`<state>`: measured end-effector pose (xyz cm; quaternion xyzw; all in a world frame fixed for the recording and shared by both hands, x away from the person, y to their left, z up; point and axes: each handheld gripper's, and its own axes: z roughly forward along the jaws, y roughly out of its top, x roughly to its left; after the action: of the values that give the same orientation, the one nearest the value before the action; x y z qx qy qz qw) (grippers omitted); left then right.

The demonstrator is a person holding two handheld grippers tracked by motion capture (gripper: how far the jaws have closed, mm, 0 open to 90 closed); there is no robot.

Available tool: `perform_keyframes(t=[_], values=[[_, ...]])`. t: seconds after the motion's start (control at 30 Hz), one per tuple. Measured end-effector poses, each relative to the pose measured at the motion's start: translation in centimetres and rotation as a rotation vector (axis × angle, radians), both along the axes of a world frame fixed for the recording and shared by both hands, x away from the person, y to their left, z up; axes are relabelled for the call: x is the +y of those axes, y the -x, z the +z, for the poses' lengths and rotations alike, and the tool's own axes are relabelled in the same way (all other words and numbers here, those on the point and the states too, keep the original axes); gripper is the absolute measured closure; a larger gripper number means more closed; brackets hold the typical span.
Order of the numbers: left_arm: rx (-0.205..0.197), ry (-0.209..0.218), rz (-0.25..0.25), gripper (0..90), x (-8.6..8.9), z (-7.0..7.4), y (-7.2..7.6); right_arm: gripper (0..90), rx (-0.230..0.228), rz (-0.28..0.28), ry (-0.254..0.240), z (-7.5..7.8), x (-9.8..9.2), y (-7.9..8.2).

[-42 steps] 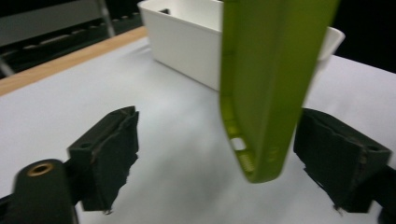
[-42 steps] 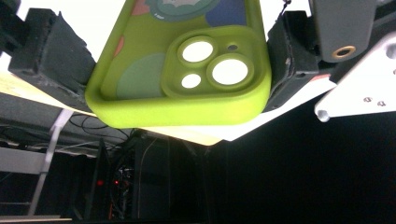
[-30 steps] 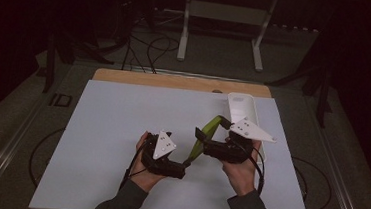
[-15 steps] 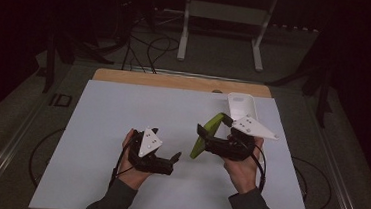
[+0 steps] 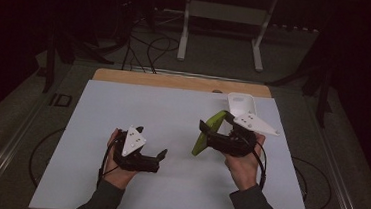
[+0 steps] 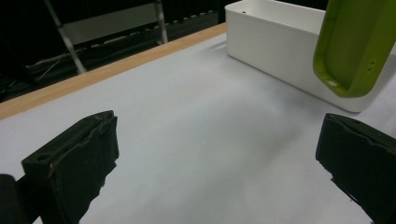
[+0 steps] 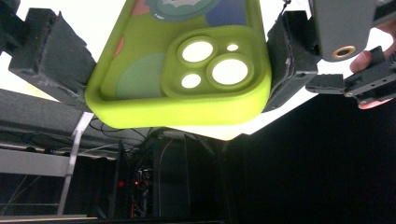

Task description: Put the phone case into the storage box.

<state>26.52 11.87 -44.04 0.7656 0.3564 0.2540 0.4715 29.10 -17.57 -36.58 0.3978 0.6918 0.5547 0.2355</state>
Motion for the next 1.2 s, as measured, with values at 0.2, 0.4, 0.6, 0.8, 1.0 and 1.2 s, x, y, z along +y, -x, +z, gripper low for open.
perform_keyframes(t=[0.2,0.4,0.6,0.8,1.0,1.2], values=[[-0.008,0.012,0.011,0.0,1.3,0.0,0.1,16.7,-0.006,-0.015,-0.001,0.5,-0.1,-0.4],[-0.01,0.02,0.031,0.0,2.8,-0.3,0.2,16.7,-0.011,-0.03,-0.001,0.9,-0.3,-0.9],[-0.025,0.026,0.037,0.0,4.1,-0.5,0.5,16.7,0.002,-0.043,-0.005,0.8,-0.6,-1.4],[-0.024,0.015,0.058,0.0,5.3,-0.9,0.7,16.7,0.006,-0.058,-0.002,0.8,-0.9,-1.8],[-0.027,0.014,0.075,0.0,6.4,-1.3,1.2,16.7,0.002,-0.07,-0.002,1.1,-1.1,-2.1],[-0.026,0.016,0.089,0.0,7.5,-1.8,1.7,16.7,-0.008,-0.081,0.002,1.5,-1.3,-2.5]])
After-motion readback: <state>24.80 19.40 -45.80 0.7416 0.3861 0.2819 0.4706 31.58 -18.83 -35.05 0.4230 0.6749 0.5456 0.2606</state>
